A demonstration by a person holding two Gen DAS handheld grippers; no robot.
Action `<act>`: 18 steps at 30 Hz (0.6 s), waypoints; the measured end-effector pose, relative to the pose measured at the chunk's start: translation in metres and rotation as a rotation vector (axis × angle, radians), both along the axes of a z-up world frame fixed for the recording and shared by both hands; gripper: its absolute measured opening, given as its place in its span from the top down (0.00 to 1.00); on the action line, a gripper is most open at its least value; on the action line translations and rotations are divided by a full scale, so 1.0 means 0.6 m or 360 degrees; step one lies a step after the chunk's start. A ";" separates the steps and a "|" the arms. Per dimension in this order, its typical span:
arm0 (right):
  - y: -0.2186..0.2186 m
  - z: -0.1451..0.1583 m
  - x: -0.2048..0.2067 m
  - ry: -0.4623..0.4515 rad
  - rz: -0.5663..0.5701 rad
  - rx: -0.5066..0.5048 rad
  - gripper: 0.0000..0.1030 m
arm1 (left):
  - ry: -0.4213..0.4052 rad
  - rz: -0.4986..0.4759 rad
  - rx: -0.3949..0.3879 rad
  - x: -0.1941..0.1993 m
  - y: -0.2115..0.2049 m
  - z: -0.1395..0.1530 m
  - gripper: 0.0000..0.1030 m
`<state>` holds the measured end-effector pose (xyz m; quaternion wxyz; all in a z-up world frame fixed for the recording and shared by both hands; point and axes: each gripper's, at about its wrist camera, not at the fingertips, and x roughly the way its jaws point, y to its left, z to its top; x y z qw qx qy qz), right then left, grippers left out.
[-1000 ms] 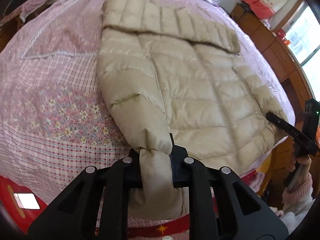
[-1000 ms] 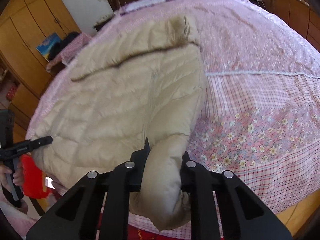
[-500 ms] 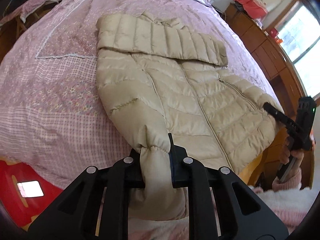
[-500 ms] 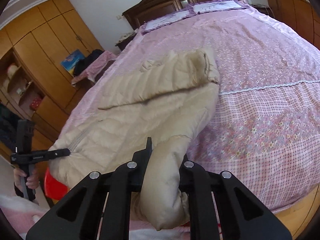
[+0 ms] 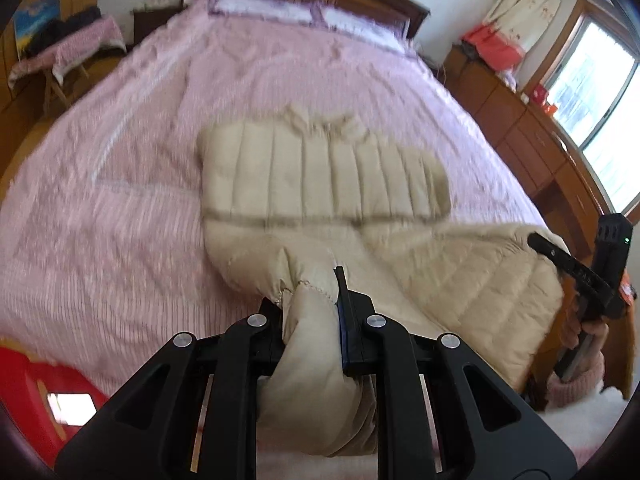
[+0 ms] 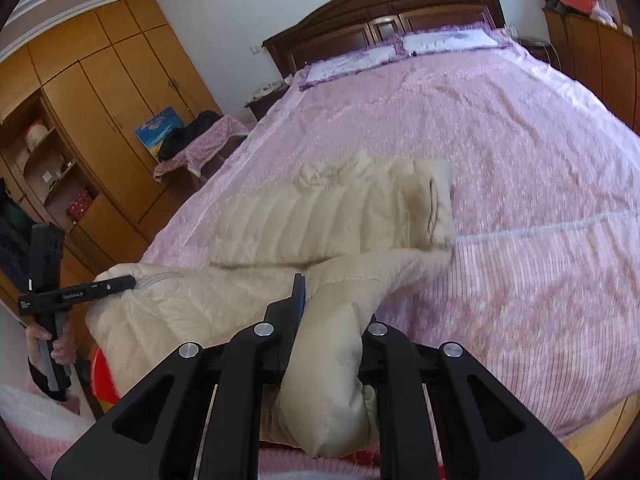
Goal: Fold large clothes
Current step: 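Lift the hem with both grippers and fold it over toward the collar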
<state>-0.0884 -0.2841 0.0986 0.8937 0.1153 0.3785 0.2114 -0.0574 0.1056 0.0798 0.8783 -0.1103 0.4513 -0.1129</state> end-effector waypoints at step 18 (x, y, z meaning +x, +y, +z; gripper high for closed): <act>0.019 -0.088 0.249 -0.0073 -0.0312 -0.0258 0.85 | -0.0077 0.0307 0.0096 0.263 0.012 -0.073 0.84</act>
